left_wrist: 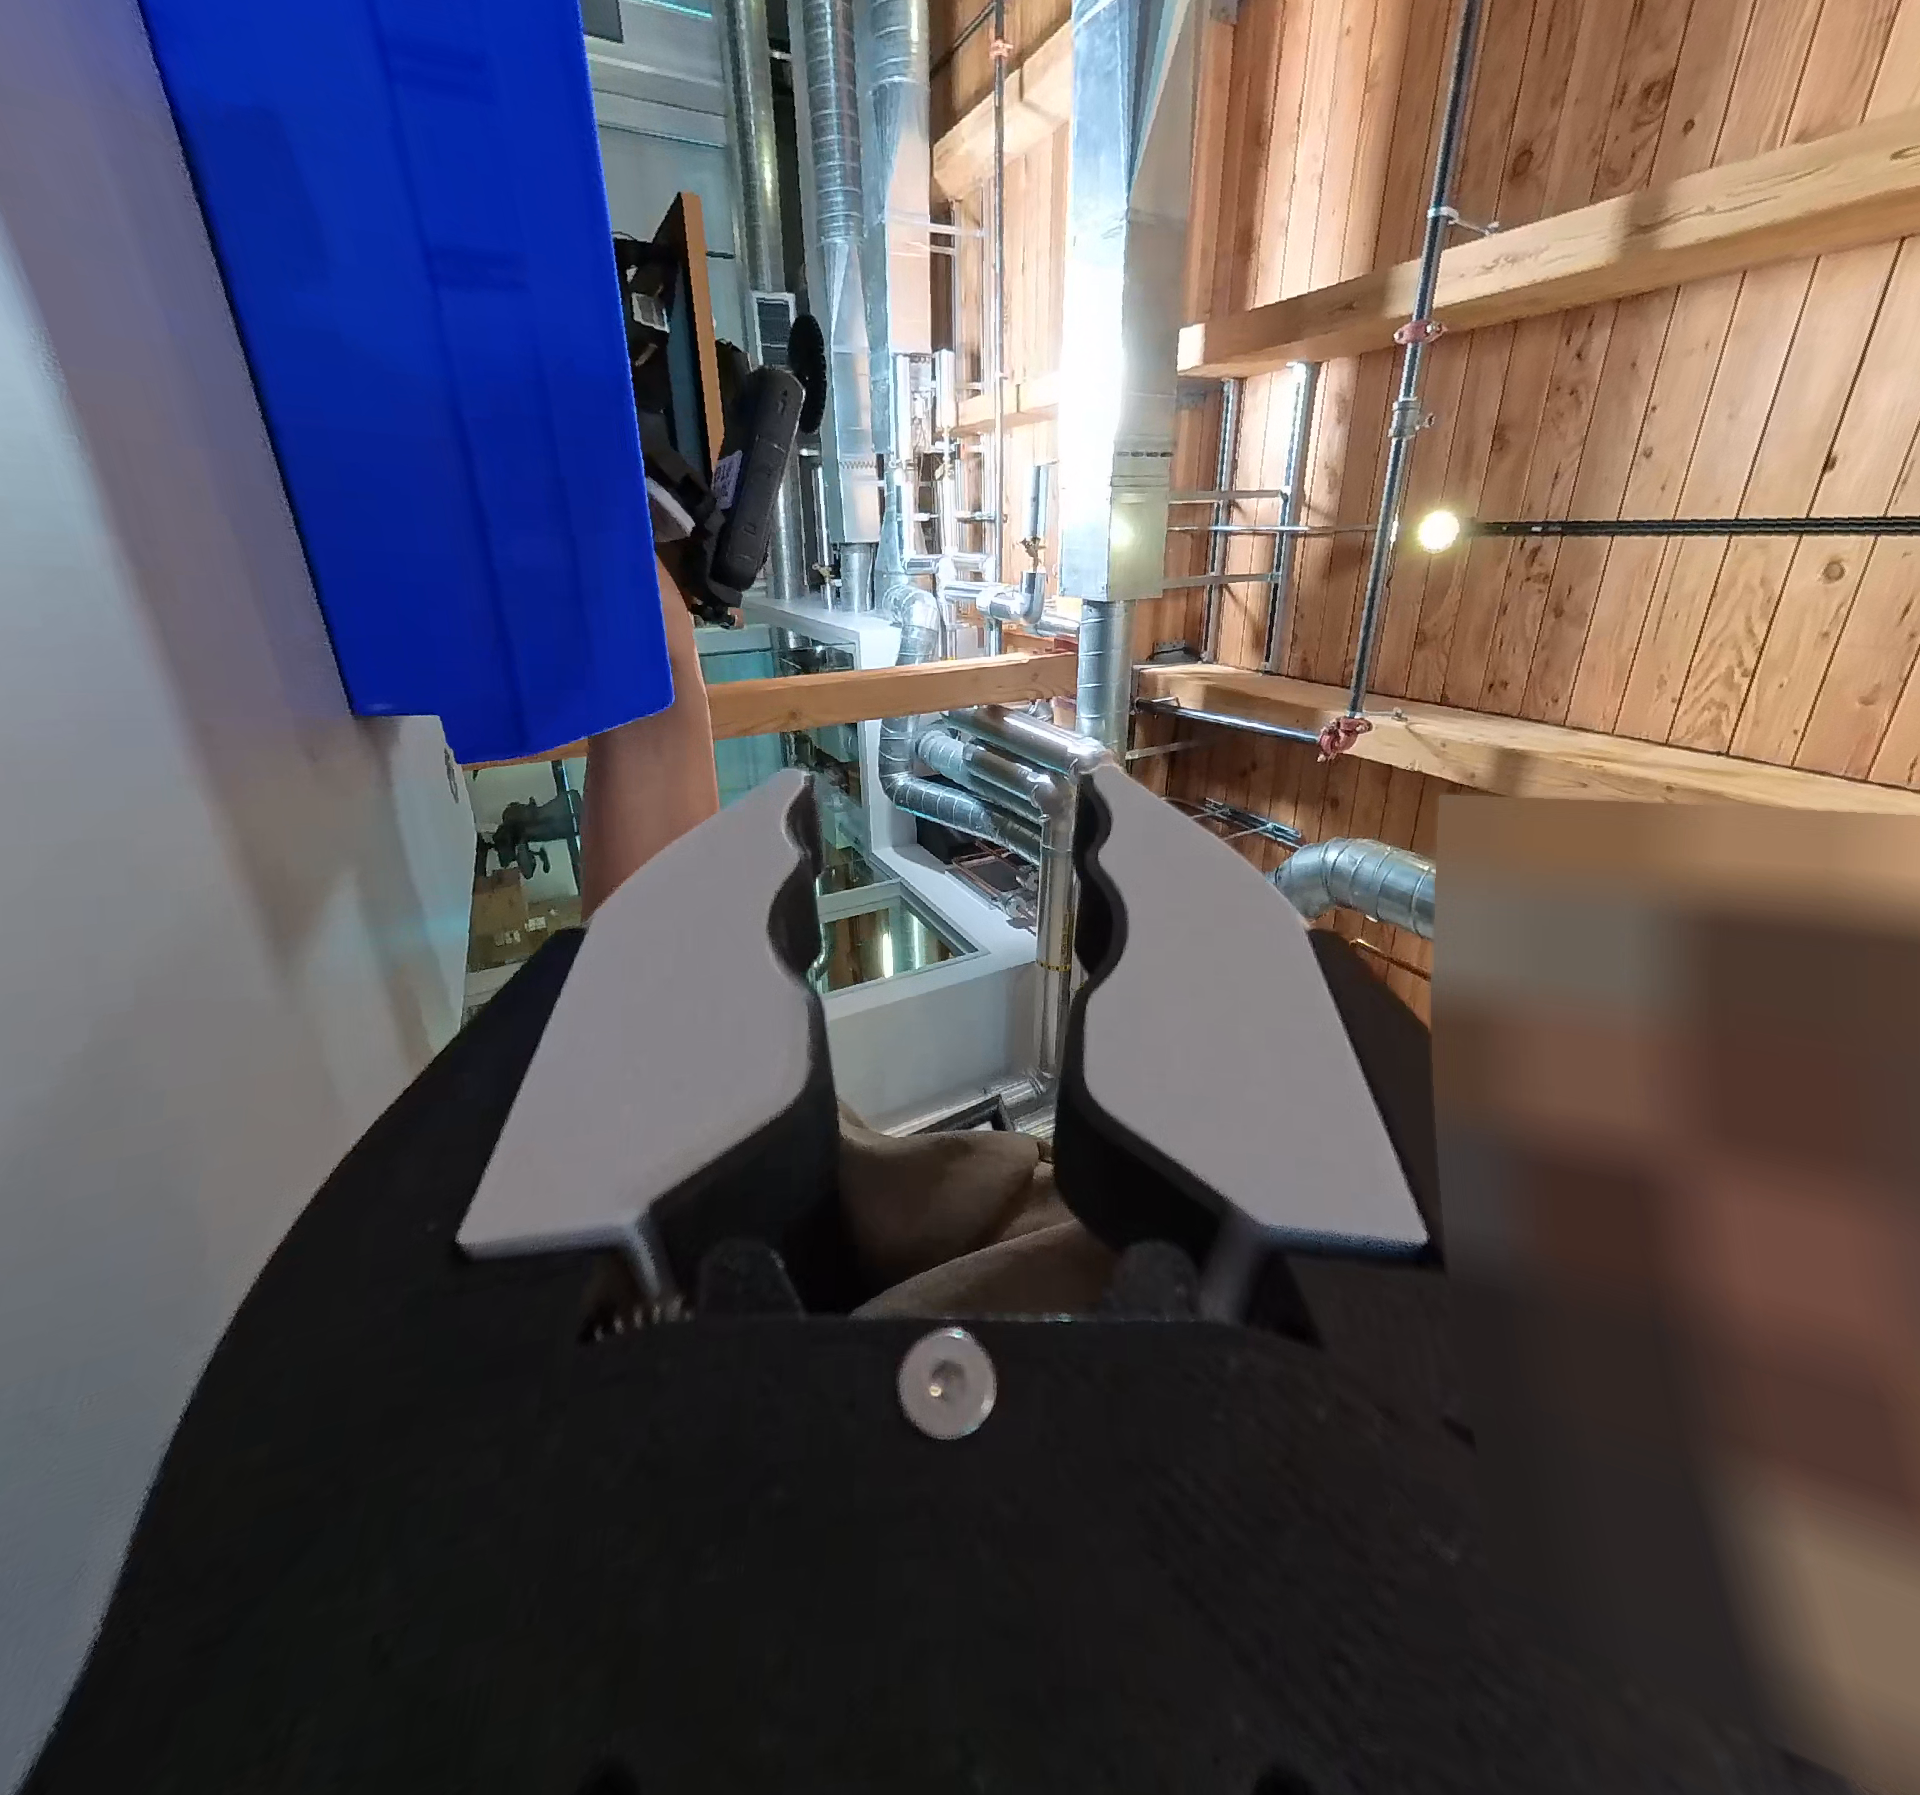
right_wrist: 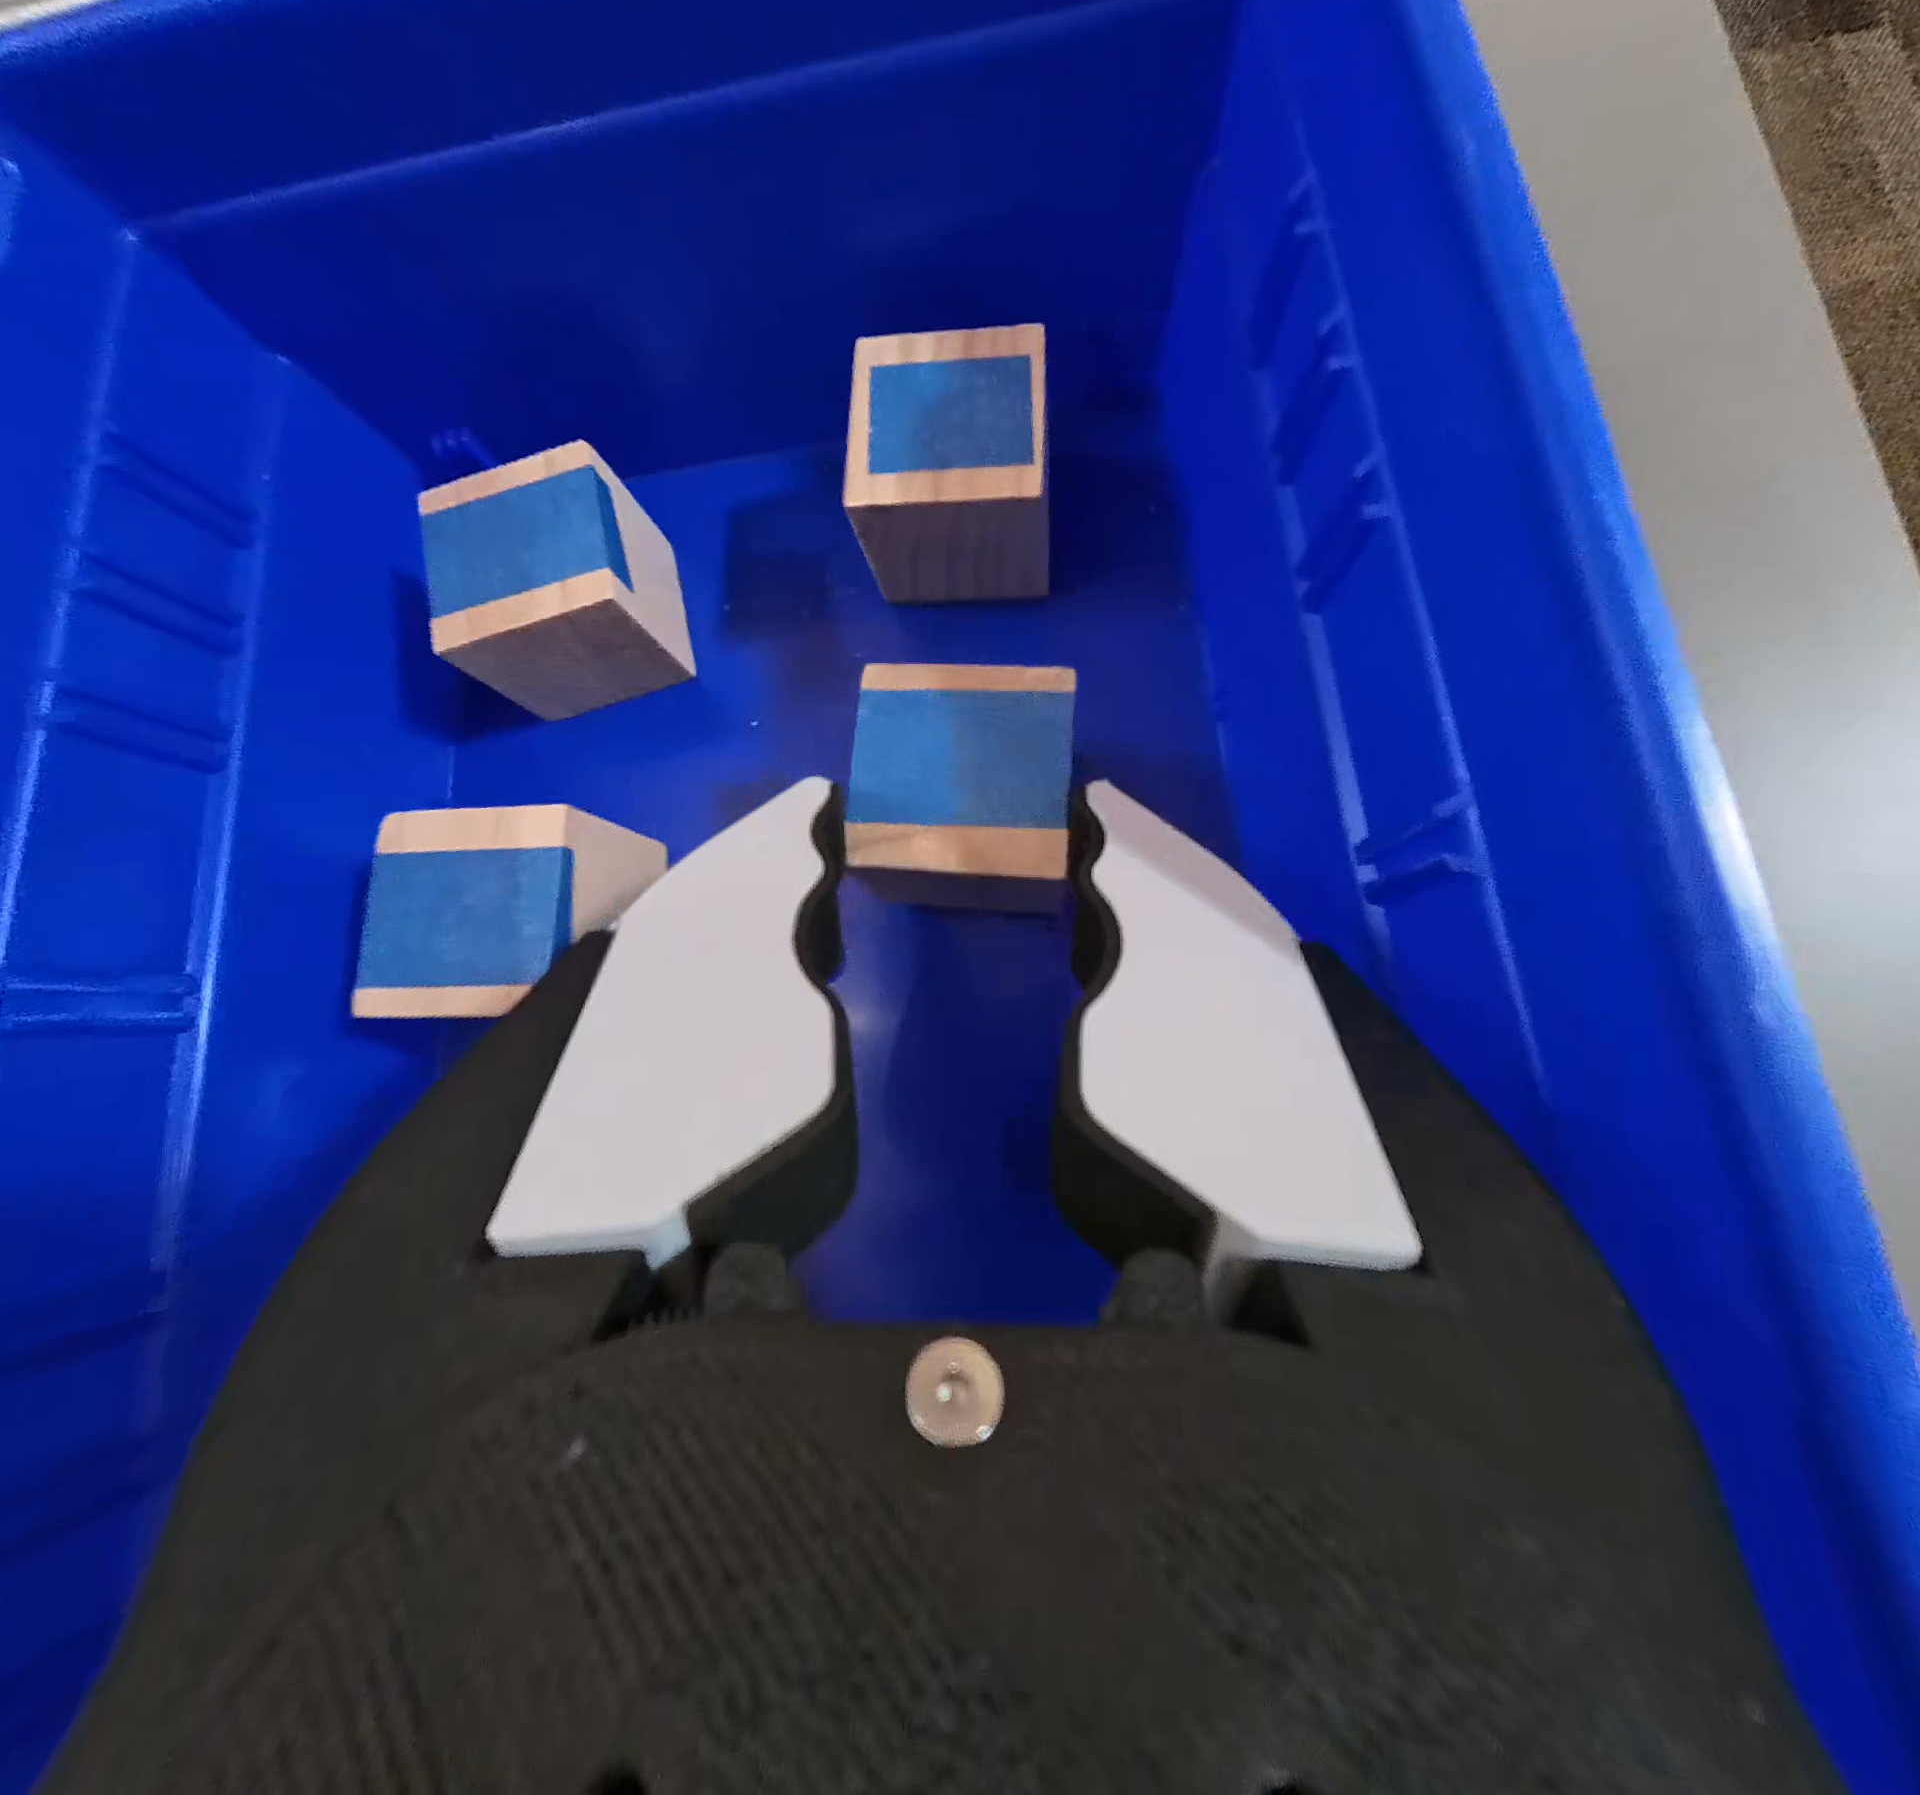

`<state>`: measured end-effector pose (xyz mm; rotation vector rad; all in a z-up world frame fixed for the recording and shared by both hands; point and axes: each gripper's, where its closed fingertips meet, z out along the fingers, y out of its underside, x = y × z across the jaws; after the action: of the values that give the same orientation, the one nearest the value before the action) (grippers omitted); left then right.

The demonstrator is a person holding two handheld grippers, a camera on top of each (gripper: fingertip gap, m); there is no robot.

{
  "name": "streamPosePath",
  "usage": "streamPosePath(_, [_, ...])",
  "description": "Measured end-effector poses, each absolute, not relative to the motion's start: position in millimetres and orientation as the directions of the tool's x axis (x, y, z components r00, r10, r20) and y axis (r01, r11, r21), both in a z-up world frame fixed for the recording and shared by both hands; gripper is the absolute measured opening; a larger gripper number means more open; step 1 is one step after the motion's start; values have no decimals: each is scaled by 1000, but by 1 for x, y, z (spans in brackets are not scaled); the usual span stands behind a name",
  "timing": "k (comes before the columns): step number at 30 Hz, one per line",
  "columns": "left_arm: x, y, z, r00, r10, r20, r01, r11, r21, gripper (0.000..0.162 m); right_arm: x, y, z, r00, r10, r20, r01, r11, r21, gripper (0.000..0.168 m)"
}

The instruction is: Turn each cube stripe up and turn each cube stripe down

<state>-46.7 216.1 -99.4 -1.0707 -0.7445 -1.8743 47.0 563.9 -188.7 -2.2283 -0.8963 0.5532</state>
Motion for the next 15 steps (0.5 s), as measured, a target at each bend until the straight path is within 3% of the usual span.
streamPosePath(9, [-48,215,-98,-286,-372,883,876,-474,84,46,59,564,-150,648,762,-5,500,-430,-752,59])
streamPosePath(15, [-27,221,-86,-265,-381,886,848,-529,26,44,46,517,-67,577,815,-49,307,-272,-912,53])
